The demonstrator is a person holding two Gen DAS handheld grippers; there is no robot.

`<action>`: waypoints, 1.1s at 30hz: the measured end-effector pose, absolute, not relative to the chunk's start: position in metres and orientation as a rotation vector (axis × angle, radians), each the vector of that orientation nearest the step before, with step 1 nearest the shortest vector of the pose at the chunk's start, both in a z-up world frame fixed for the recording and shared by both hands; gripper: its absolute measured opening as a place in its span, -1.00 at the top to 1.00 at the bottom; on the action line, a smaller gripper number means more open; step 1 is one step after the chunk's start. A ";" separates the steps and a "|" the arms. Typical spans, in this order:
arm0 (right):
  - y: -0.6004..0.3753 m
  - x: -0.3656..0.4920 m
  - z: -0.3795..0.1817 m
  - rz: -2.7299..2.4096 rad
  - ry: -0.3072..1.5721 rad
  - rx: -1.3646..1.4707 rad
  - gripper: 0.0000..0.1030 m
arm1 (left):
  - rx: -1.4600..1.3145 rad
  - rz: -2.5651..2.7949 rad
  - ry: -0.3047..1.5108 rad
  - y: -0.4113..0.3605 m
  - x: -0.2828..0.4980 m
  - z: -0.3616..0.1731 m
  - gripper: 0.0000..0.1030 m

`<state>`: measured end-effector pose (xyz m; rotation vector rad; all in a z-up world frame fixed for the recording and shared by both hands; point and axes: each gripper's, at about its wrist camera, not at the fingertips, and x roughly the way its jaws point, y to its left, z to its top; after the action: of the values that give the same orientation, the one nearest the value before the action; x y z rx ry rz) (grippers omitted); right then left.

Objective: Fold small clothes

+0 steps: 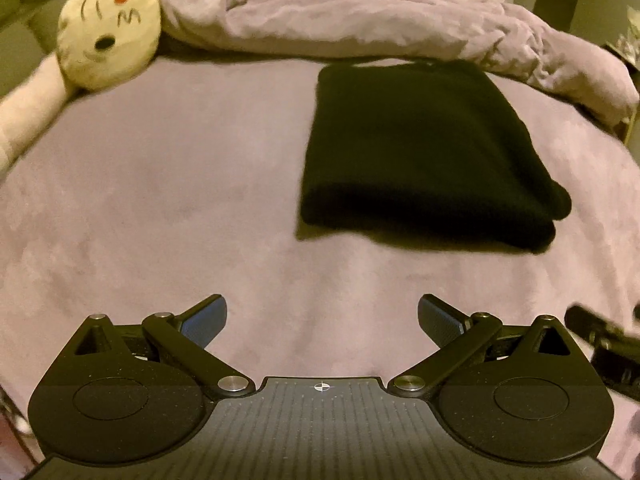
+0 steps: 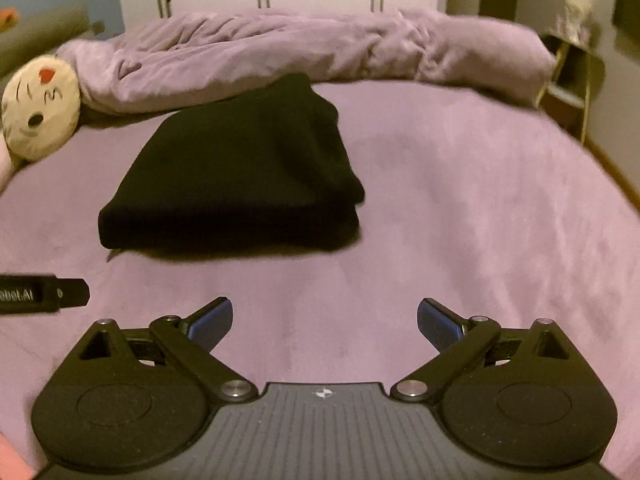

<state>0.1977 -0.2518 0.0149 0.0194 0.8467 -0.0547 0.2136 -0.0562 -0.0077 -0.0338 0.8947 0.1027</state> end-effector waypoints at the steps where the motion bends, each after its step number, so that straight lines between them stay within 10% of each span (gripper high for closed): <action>1: -0.247 0.204 0.018 -0.048 0.857 -0.010 -0.92 | -0.010 0.113 0.890 -0.059 0.212 -0.006 -1.00; 33: -0.211 0.237 0.021 -0.010 0.958 -0.035 -0.92 | -0.051 0.057 0.951 -0.047 0.217 -0.004 -1.00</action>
<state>0.2369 -0.2106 0.0211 -0.0354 0.9581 -0.0101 0.2173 -0.0468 -0.0038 -0.0510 0.9510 0.0570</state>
